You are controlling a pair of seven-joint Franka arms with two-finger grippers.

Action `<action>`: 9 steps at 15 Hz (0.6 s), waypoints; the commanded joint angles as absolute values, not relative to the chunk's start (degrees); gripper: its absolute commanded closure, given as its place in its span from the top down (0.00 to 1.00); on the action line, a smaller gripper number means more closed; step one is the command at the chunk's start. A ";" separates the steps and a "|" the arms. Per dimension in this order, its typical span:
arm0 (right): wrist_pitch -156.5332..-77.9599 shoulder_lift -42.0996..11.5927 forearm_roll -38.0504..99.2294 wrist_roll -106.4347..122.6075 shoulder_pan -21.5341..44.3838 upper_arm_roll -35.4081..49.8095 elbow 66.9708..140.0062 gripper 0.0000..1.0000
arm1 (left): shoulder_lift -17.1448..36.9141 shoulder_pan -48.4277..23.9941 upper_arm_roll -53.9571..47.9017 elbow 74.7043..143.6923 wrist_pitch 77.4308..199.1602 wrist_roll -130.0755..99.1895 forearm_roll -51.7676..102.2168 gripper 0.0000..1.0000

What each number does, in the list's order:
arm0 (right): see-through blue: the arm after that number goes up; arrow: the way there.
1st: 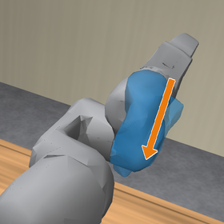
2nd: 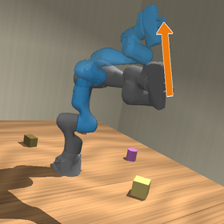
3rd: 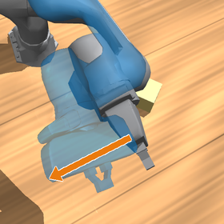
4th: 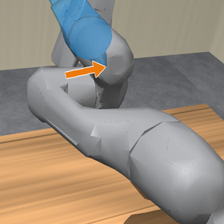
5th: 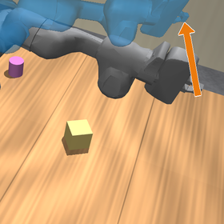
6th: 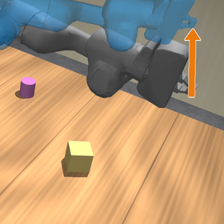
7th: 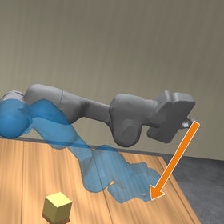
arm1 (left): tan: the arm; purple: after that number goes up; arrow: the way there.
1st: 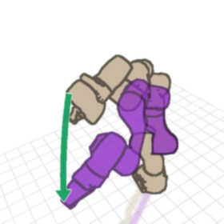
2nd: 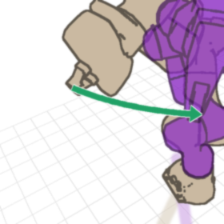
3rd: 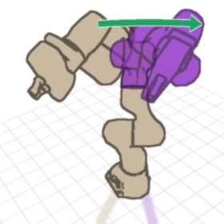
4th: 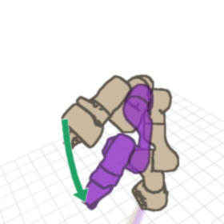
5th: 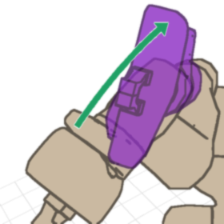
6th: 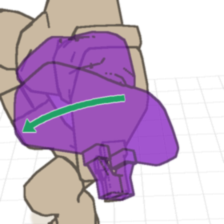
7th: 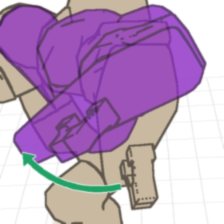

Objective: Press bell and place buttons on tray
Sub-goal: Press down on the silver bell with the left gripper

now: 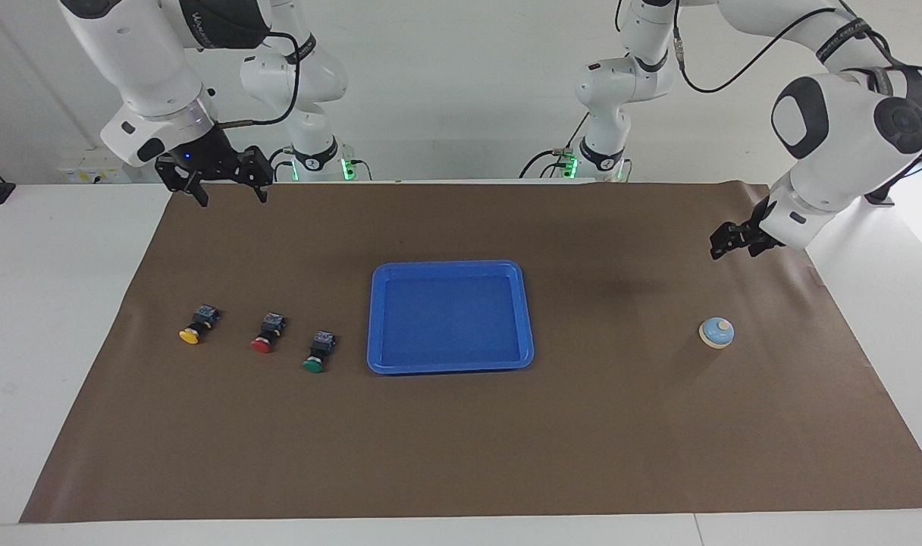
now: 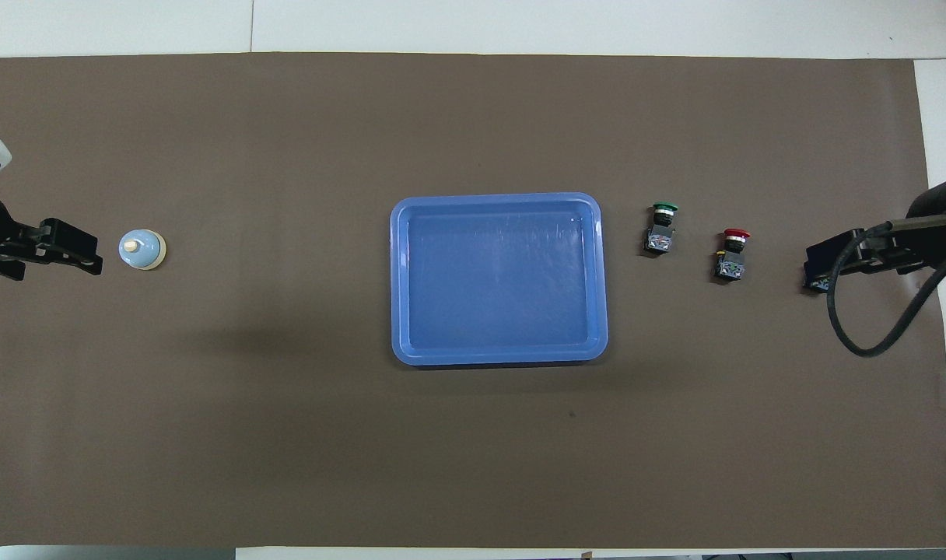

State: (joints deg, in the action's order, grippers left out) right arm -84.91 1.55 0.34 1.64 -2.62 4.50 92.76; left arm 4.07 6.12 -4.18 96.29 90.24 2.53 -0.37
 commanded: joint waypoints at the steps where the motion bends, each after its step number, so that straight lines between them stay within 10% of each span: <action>1: -84.64 2.72 1.05 1.85 -3.34 4.75 93.87 1.00 | 3.69 5.80 -3.87 96.07 90.00 2.11 1.66 1.00; 9: -83.85 2.72 0.97 2.20 -4.31 4.66 93.87 1.00 | 3.25 -4.84 4.57 95.44 87.80 1.76 1.76 1.00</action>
State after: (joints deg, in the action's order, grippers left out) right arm -84.41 1.56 0.33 1.63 -3.49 4.26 92.77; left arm 3.72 -3.55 2.95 95.82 89.68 2.26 1.18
